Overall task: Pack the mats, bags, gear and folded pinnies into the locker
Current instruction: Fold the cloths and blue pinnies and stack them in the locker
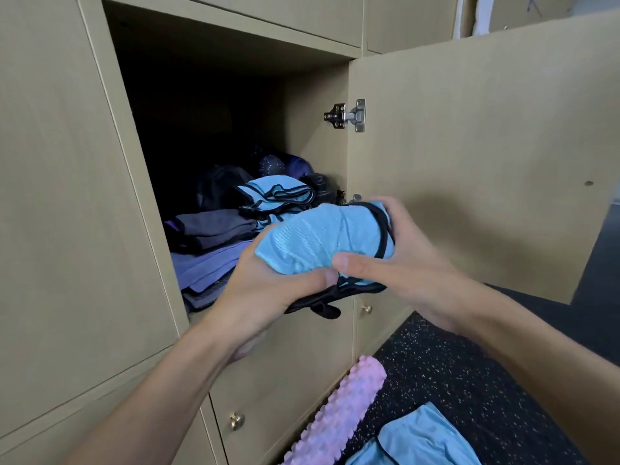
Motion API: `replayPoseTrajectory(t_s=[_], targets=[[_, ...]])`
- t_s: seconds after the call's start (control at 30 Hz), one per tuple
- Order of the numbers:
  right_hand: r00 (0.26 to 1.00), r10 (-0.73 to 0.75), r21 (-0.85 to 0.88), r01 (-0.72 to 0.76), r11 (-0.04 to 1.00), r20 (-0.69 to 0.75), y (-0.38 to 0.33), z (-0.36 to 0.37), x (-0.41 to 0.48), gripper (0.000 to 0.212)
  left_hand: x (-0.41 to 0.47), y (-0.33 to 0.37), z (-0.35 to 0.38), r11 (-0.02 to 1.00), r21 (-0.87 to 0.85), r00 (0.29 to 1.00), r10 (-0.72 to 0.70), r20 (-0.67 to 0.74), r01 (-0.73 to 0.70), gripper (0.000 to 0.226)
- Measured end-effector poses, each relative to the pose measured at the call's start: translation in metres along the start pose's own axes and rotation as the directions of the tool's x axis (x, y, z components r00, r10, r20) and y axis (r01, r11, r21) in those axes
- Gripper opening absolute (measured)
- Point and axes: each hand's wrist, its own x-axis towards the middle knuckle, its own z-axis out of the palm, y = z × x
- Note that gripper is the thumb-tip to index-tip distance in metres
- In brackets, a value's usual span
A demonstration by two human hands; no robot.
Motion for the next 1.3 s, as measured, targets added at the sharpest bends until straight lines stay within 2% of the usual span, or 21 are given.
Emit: replayPoseTrajectory(t_s=[0.1,0.2,0.3,0.43,0.57,0.73,0.8,0.93,0.97,1.0,1.03,1.07,1.1,1.13,1.17,1.23,1.3], targets=[[0.994,-0.106,-0.027,0.106,0.994,0.003,0.005,0.003,0.029,0.077,0.016,-0.003,-0.006,1.000,-0.020,1.000,0.012,-0.027,-0.012,0.064],[0.987,-0.162,-0.022,0.162,0.986,0.003,0.012,0.007,0.055,0.075,0.029,-0.005,-0.012,0.995,0.008,0.985,0.096,-0.142,-0.096,0.065],[0.983,-0.181,-0.032,0.181,0.983,0.010,0.025,0.012,0.083,0.074,0.041,-0.004,-0.016,0.970,0.142,0.947,0.226,-0.229,-0.197,0.070],[0.983,-0.181,-0.015,0.182,0.983,0.036,0.039,0.024,0.122,0.070,0.059,-0.008,-0.034,0.901,0.370,0.896,0.343,-0.283,-0.228,0.083],[0.981,-0.168,0.003,0.169,0.986,0.093,0.039,0.039,0.158,0.064,0.077,-0.012,-0.054,0.805,0.562,0.829,0.439,-0.346,-0.192,0.071],[0.972,-0.166,-0.094,0.183,0.979,0.165,0.040,0.059,0.212,0.061,0.100,-0.012,-0.074,0.739,0.656,0.745,0.523,-0.415,-0.153,0.054],[0.969,-0.165,-0.135,0.192,0.972,0.185,0.043,0.067,0.234,0.062,0.110,-0.012,-0.083,0.722,0.683,0.696,0.544,-0.468,-0.105,0.051],[0.955,-0.148,-0.111,0.181,0.977,0.256,0.051,0.089,0.266,0.052,0.125,-0.019,-0.097,0.712,0.702,0.623,0.542,-0.564,0.016,0.048],[0.958,-0.125,-0.175,0.173,0.969,0.258,0.055,0.096,0.270,0.054,0.127,-0.023,-0.100,0.705,0.706,0.607,0.531,-0.591,0.072,0.048],[0.959,-0.108,-0.308,0.188,0.933,0.261,0.059,0.102,0.273,0.053,0.129,-0.027,-0.103,0.690,0.708,0.592,0.510,-0.624,0.151,0.047],[0.955,-0.115,-0.476,0.237,0.847,0.272,0.064,0.107,0.275,0.051,0.130,-0.032,-0.107,0.663,0.703,0.575,0.480,-0.662,0.257,0.048],[0.942,-0.167,-0.622,0.319,0.715,0.291,0.069,0.111,0.274,0.052,0.132,-0.038,-0.110,0.601,0.701,0.554,0.458,-0.695,0.384,0.049],[0.917,-0.231,-0.696,0.397,0.598,0.324,0.074,0.113,0.273,0.055,0.133,-0.044,-0.112,0.503,0.705,0.529,0.467,-0.709,0.500,0.051],[0.888,-0.284,-0.702,0.459,0.544,0.360,0.076,0.114,0.271,0.058,0.132,-0.048,-0.114,0.398,0.722,0.521,0.505,-0.688,0.567,0.051],[0.867,-0.311,-0.681,0.499,0.537,0.390,0.079,0.114,0.271,0.061,0.132,-0.051,-0.115,0.311,0.756,0.532,0.560,-0.636,0.576,0.051],[0.830,-0.338,-0.623,0.556,0.549,0.443,0.085,0.111,0.274,0.071,0.130,-0.053,-0.117,0.191,0.839,0.591,0.631,-0.502,0.509,0.046],[0.805,-0.350,-0.611,0.592,0.525,0.480,0.088,0.106,0.274,0.074,0.129,-0.055,-0.117,0.082,0.885,0.676,0.614,-0.408,0.459,0.043]])
